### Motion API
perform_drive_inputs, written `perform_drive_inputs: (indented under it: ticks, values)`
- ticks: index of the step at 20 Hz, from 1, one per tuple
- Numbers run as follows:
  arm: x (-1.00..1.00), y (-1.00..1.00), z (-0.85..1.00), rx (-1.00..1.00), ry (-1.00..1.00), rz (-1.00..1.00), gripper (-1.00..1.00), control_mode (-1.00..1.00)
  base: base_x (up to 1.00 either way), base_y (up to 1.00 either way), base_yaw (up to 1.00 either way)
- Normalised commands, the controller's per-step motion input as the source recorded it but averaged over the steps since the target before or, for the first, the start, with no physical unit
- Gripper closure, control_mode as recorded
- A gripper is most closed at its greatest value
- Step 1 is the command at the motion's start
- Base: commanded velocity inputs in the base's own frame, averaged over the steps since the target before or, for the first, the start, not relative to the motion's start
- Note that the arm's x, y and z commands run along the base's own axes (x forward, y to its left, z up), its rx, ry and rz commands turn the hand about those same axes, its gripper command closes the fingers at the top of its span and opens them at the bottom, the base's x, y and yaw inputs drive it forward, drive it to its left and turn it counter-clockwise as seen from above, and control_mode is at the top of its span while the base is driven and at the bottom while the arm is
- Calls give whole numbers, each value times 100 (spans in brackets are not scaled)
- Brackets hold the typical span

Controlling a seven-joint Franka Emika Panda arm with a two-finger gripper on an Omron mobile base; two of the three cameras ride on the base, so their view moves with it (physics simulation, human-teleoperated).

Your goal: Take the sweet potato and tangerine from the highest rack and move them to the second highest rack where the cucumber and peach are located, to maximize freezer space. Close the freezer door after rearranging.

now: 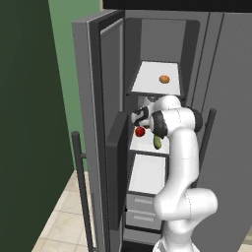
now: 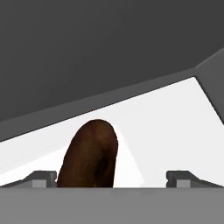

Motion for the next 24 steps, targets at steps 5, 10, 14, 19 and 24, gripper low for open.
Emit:
perform_drive_inputs:
  ticks: [5, 10, 14, 19, 24]
  values:
    - [-13, 0, -27, 0, -12, 0, -100, -100, 0, 0, 0]
    - [-44, 0, 1, 0, -5, 0, -100, -100, 0, 0, 0]
    - [-56, 15, -5, 0, -6, 0, -100, -100, 0, 0, 0]
    - [-62, 19, -4, 0, -13, 0, -100, -100, 0, 0, 0]
    - [-77, 18, 2, 0, -2, 0, -100, -100, 0, 0, 0]
